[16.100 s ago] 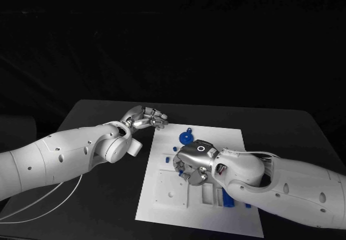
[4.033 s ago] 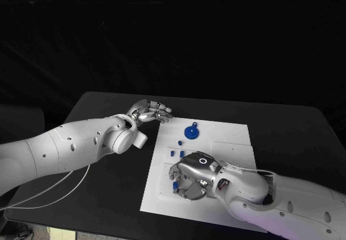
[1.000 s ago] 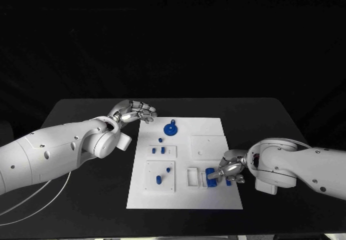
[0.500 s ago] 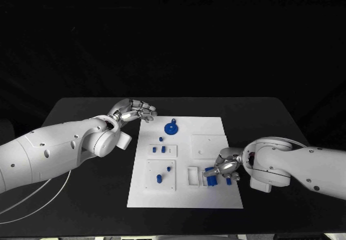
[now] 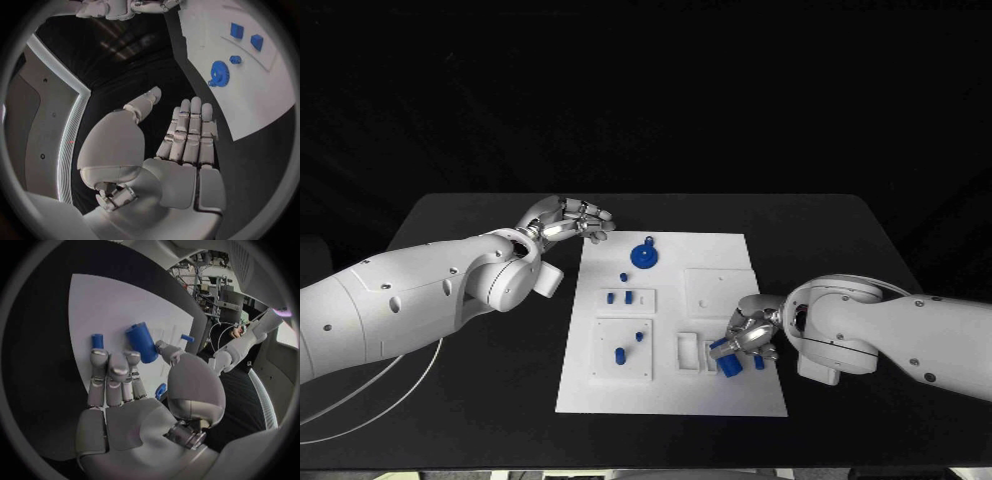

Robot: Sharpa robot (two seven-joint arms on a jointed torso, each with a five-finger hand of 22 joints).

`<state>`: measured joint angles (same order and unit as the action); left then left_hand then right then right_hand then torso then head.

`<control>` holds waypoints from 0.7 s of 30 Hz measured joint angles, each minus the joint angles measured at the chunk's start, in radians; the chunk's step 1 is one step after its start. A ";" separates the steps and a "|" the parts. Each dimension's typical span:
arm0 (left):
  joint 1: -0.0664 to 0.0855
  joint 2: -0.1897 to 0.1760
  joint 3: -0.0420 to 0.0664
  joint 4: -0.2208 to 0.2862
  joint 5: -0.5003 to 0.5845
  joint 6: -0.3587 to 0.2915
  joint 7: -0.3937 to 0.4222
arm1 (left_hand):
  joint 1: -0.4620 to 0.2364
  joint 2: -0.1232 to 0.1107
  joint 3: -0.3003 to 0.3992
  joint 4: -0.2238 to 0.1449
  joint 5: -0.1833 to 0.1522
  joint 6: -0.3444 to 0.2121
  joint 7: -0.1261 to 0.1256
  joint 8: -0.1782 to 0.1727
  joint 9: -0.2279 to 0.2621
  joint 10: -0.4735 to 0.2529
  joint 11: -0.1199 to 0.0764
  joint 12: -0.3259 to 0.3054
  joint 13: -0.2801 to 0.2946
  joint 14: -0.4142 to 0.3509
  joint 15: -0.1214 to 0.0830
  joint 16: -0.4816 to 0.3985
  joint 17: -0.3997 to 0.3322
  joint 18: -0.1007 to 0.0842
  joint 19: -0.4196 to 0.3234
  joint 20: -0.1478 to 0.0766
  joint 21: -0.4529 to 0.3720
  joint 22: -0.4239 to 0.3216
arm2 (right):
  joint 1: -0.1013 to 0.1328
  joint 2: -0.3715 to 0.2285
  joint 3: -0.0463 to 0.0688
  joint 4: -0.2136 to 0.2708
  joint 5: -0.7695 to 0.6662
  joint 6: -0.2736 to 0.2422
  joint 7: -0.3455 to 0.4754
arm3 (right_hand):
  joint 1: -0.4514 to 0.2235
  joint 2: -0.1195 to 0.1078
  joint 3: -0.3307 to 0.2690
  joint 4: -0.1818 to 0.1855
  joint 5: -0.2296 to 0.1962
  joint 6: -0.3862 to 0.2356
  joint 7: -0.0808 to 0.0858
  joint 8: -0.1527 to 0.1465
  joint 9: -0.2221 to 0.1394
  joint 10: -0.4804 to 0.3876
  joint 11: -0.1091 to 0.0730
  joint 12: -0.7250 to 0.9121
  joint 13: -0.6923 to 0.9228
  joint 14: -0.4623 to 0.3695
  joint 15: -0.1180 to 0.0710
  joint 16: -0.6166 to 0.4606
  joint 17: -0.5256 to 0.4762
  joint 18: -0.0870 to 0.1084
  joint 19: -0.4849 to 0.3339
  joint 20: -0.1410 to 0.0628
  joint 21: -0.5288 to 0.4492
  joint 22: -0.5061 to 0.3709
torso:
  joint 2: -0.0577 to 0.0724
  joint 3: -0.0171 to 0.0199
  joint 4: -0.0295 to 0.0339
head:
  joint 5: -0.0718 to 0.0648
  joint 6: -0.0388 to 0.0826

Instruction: Assemble the parts on the task board

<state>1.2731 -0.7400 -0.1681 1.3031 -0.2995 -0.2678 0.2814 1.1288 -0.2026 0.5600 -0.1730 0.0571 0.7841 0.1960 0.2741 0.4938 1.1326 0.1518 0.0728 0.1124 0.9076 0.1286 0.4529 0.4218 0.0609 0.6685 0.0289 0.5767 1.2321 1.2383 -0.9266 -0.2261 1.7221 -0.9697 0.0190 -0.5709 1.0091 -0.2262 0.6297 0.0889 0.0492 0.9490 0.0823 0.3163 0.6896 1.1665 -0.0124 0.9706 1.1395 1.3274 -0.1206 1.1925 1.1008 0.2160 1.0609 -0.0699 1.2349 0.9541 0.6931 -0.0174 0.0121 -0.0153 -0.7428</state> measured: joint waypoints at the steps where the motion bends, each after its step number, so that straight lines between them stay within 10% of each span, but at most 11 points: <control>1: 0.000 0.000 0.000 0.000 0.000 0.000 0.000 | 0.000 0.000 0.000 0.000 0.000 0.000 0.000 0.000 0.000 0.000 0.000 0.000 0.000 0.000 0.000 0.000 0.001 0.000 0.000 0.000 0.000 0.000 | 0.000 0.000 0.000 0.000 0.000 0.000 0.001 | 0.000 0.000 0.006 0.004 0.000 0.002 -0.002 0.000 0.000 0.000 0.000 0.000 0.000 0.000 0.000 0.004 0.000 0.000 0.000 0.000 0.000 0.002 | 0.000 0.0000 -0.0001 | 0.000 0.000; 9: 0.000 -0.001 0.000 -0.002 0.000 0.001 0.000 | 0.000 0.000 0.000 0.000 0.000 0.000 0.000 0.000 0.000 0.000 0.000 0.000 0.000 0.000 0.000 0.000 0.001 -0.001 0.000 0.000 -0.004 0.001 | -0.001 -0.006 -0.001 0.006 -0.013 -0.005 0.013 | 0.008 0.015 0.011 0.009 -0.004 0.012 -0.012 0.000 -0.010 0.009 -0.009 0.000 0.004 0.002 0.002 0.008 -0.001 -0.001 -0.002 0.006 0.006 0.008 | 0.000 0.0012 -0.0012 | 0.002 -0.002; 14: 0.000 0.001 0.000 -0.005 0.000 0.001 0.000 | 0.000 0.000 0.000 0.000 0.000 0.000 0.000 0.000 0.000 0.000 0.000 0.000 0.000 0.000 0.000 0.000 0.001 -0.002 0.000 0.000 -0.004 0.001 | -0.001 -0.021 -0.002 0.022 -0.015 -0.012 0.022 | -0.032 0.055 0.004 0.002 0.002 0.014 -0.013 0.000 -0.121 0.013 -0.012 0.000 0.007 -0.001 -0.001 0.011 -0.006 0.000 0.004 0.018 0.006 0.013 | 0.000 0.0017 -0.0012 | 0.004 -0.002; 21: 0.000 0.001 0.000 -0.006 0.000 0.001 -0.001 | 0.000 0.000 0.000 0.000 0.000 0.000 0.000 0.000 0.000 0.000 0.000 0.000 0.000 0.000 0.000 0.000 0.002 -0.003 0.000 0.000 -0.004 0.001 | 0.029 -0.027 -0.008 0.029 0.036 -0.026 0.024 | -0.057 0.088 0.045 -0.046 0.002 0.014 -0.013 -0.019 -0.138 0.022 -0.011 -0.001 0.007 -0.001 0.000 0.011 -0.010 0.001 0.007 0.022 0.006 0.015 | 0.001 0.0017 -0.0014 | 0.007 -0.001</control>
<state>1.2731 -0.7389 -0.1681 1.2973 -0.2992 -0.2665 0.2809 1.1288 -0.2026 0.5600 -0.1730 0.0571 0.7841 0.1960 0.2741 0.4939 1.1326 0.1518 0.0727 0.1125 0.9076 0.1286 0.4529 0.4236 0.0583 0.6685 0.0289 0.5728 1.2326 1.2671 -0.9533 -0.2338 1.7507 -0.9337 -0.0074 -0.5474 0.9519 -0.1379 0.6749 0.0430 0.0508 0.9626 0.0689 0.2978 0.5515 1.1883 -0.0234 0.9700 1.1468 1.3267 -0.1210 1.2036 1.0906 0.2172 1.0679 -0.0480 1.2409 0.9688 0.6936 -0.0156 0.0106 -0.0084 -0.7435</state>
